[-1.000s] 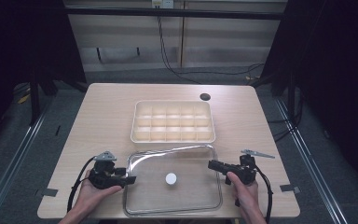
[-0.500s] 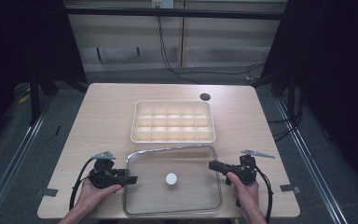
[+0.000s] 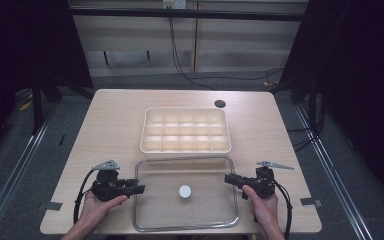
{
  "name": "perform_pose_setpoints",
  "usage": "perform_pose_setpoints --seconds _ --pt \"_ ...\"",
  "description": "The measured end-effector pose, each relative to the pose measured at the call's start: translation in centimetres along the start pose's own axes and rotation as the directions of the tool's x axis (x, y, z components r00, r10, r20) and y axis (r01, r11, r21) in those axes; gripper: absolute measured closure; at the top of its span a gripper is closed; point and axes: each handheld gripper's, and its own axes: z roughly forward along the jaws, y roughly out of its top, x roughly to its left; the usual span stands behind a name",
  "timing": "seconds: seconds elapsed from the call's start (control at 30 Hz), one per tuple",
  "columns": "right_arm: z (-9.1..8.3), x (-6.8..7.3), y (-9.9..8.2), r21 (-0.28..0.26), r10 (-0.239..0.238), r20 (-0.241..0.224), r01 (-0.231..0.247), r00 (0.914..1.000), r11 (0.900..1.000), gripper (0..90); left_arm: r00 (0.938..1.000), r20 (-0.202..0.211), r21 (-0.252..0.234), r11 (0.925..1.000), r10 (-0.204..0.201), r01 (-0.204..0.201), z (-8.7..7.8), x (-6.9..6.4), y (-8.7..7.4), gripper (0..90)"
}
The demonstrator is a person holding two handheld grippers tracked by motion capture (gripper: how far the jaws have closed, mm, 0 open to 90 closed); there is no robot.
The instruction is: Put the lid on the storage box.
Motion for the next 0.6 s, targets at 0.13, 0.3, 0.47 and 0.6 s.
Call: perform_pose_setpoints --seconds 0.13,0.3,0.47,0.6 --pt "-0.1 0.3 0.0 0.004 -0.008 0.014 0.008 0.9999 1.0000 66.2 0.9999 -0.009 0.001 1.0000 0.008 -0.008 -0.1 -0.2 0.1 56.5" --pt "-0.2 0.5 0.0 -0.009 -0.016 0.017 0.016 0.9997 0.9998 65.9 0.9985 -0.011 -0.009 0.9985 0.054 -0.054 -0.5 -0.4 0.2 56.3" --pt "-0.1 0.9 0.5 -0.020 -0.038 0.033 0.039 0.9987 0.9990 65.3 0.9982 -0.025 -0.027 0.9981 0.054 -0.055 -0.8 -0.5 0.5 58.3" --pt "-0.1 1.1 0.7 -0.037 -0.046 0.034 0.047 0.9984 0.9982 65.3 0.9992 -0.029 -0.056 0.9980 0.029 -0.030 -1.3 -0.5 0.9 61.6"
